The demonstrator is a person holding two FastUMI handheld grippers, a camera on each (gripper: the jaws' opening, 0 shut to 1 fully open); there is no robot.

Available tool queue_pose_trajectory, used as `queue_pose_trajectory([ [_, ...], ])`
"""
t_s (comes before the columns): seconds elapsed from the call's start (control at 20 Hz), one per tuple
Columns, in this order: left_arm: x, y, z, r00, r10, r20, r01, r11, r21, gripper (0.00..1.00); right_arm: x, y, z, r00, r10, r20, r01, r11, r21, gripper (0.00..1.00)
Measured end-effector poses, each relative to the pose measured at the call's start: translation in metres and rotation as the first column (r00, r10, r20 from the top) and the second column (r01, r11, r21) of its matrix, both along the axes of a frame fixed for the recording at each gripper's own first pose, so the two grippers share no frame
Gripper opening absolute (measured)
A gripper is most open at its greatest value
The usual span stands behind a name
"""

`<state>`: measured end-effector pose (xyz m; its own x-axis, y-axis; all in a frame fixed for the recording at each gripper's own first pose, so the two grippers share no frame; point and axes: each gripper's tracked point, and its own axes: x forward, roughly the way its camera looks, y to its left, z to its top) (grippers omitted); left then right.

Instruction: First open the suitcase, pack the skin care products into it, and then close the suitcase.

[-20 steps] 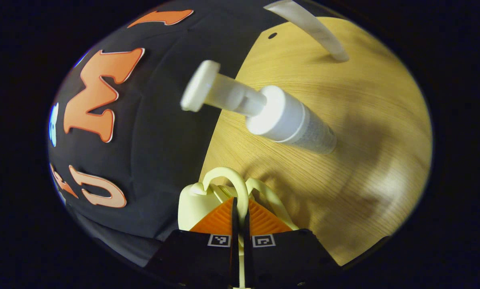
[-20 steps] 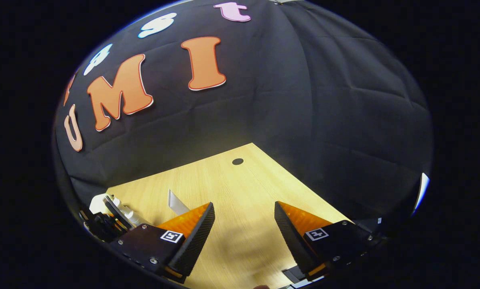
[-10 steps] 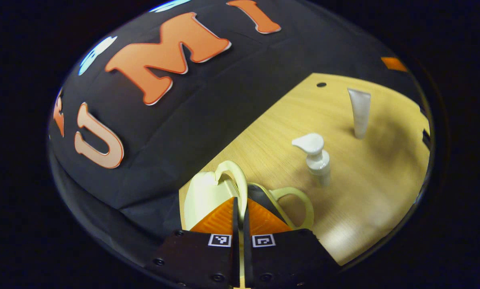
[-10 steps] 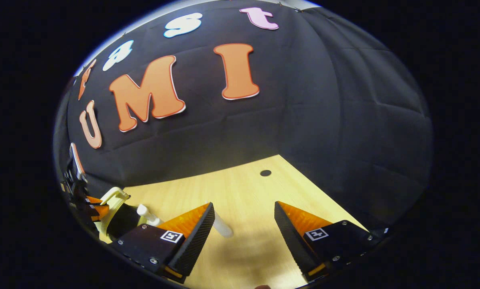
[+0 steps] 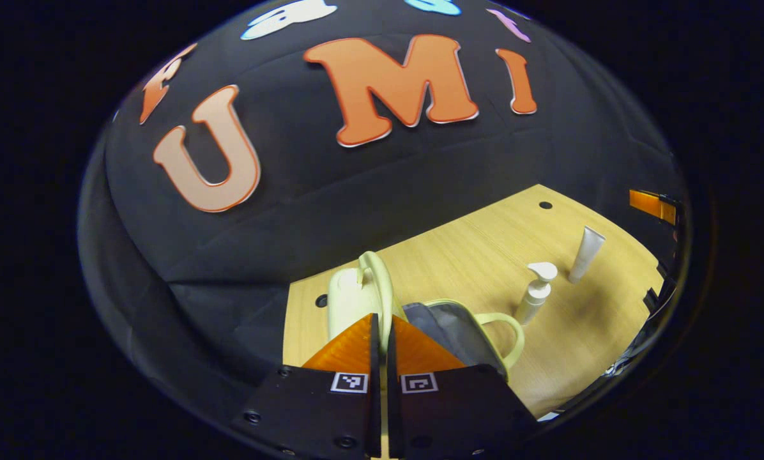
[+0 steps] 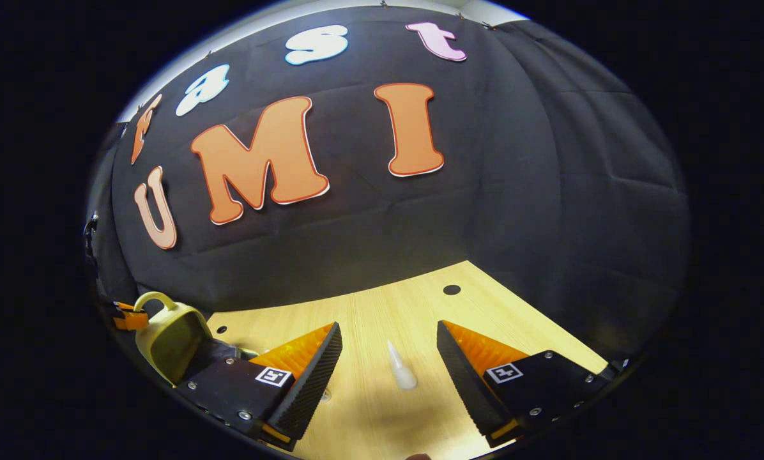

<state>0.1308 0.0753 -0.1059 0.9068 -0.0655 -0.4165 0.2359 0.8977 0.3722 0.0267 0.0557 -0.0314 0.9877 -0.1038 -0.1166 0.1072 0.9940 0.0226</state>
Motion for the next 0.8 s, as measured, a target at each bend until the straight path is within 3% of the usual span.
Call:
queue_pose_trajectory([
  [0.5,0.007,0.061,-0.015,0.996,0.082,-0.036,-0.085,0.990,-0.109,0.04,-0.022,0.081,0.015,0.998,0.004,0.056,-0.006,0.999,0.036,0.95],
  [0.55,0.007,0.066,-0.019,0.994,0.093,-0.050,-0.098,0.987,-0.124,0.04,-0.024,0.087,0.016,0.998,0.001,0.060,-0.004,0.999,0.039,1.00],
  [0.6,0.006,0.073,-0.026,0.992,0.109,-0.067,-0.117,0.983,-0.139,0.04,-0.026,0.093,0.015,0.998,0.002,0.065,-0.005,0.999,0.040,0.95],
  [0.8,0.001,0.085,-0.054,0.974,0.171,-0.148,-0.200,0.957,-0.210,0.05,-0.030,0.110,0.011,0.997,-0.013,0.073,0.011,1.000,0.017,0.95],
])
